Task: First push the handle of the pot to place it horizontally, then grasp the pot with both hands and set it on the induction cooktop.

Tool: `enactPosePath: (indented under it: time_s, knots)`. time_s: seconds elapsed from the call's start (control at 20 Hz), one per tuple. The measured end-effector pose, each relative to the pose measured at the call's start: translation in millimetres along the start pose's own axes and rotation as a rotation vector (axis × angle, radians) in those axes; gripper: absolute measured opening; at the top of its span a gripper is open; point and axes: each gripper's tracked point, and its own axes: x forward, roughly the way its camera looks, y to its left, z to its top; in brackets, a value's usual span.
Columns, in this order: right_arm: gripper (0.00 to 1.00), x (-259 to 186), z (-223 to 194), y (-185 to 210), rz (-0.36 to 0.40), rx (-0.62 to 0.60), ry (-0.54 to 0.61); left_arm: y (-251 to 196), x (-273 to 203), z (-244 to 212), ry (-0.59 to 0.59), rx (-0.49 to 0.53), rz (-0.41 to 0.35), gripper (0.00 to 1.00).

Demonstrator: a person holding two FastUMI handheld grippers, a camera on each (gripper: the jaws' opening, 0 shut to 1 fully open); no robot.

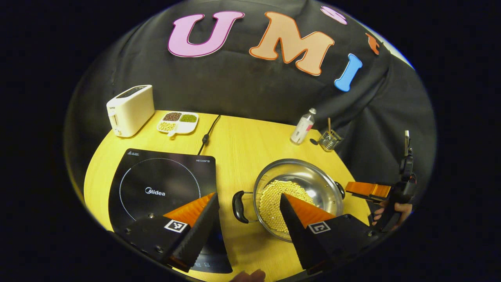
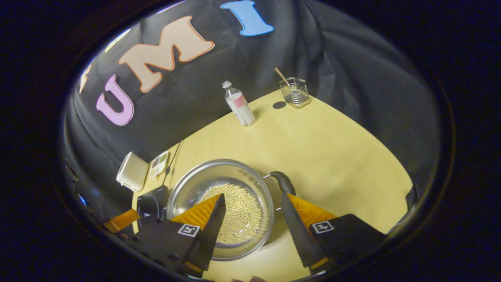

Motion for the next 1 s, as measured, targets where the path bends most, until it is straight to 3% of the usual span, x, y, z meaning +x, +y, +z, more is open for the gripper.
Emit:
enactPosePath:
  time_s: [0.05,0.1,0.15,0.2,0.25,0.3,0.45,0.5,0.55,0.6,0.65,0.75,0.8,0.85,0.9,0.95,1.0]
  knots:
    - [0.88,5.8,-0.7,-3.6,-0.003,-0.035,0.005,-0.9,5.2,-2.2,0.006,0.001,0.012,0.96]
    - [0.78,10.8,-0.5,-7.0,-0.008,-0.076,0.010,-0.9,10.3,-6.0,0.011,0.000,0.018,0.96]
    - [0.89,15.3,0.2,-11.1,-0.016,-0.126,0.007,-1.4,15.5,-8.5,0.018,-0.005,0.022,0.96]
    - [0.89,20.4,1.2,-13.2,-0.022,-0.178,0.006,-2.1,22.4,-14.1,0.031,-0.008,0.026,0.96]
    - [0.81,25.0,-1.7,-11.8,-0.020,-0.220,0.010,-0.5,28.0,-18.6,0.049,-0.005,0.035,0.96]
    - [0.90,29.7,-5.6,-9.5,-0.011,-0.252,0.021,1.3,31.5,-23.0,0.063,-0.002,0.044,0.96]
    - [0.91,45.9,-6.4,-13.6,-0.024,-0.318,0.033,3.2,46.3,-28.0,0.076,-0.018,0.051,0.95]
    - [0.82,49.2,-9.3,-15.0,-0.025,-0.322,0.052,4.0,51.4,-31.4,0.079,-0.030,0.048,0.95]
    - [0.82,54.1,-13.2,-19.8,-0.035,-0.330,0.070,6.6,56.7,-36.5,0.097,-0.036,0.056,0.95]
    - [0.99,58.1,-15.2,-23.3,-0.036,-0.334,0.084,11.9,61.4,-45.2,0.126,-0.035,0.071,0.95]
    - [0.82,60.1,-15.6,-24.3,-0.036,-0.333,0.092,17.6,64.2,-50.6,0.143,-0.031,0.088,0.95]
    - [0.76,63.6,-16.6,-27.2,-0.039,-0.332,0.108,20.6,71.9,-57.3,0.160,-0.046,0.095,0.92]
    - [0.73,62.0,-18.0,-29.0,-0.034,-0.330,0.117,17.8,74.3,-61.2,0.172,-0.054,0.082,0.96]
    - [0.74,65.1,-20.7,-30.3,-0.035,-0.335,0.126,16.8,76.3,-64.3,0.185,-0.056,0.079,0.88]
    - [0.67,69.1,-22.7,-31.3,-0.032,-0.331,0.137,15.9,80.7,-65.9,0.187,-0.055,0.072,0.83]
    - [0.70,69.2,-23.6,-28.8,-0.021,-0.325,0.143,15.2,83.4,-65.8,0.187,-0.052,0.067,0.82]
    - [0.62,71.7,-23.5,-27.5,-0.015,-0.317,0.139,14.6,86.6,-69.1,0.194,-0.052,0.062,0.84]
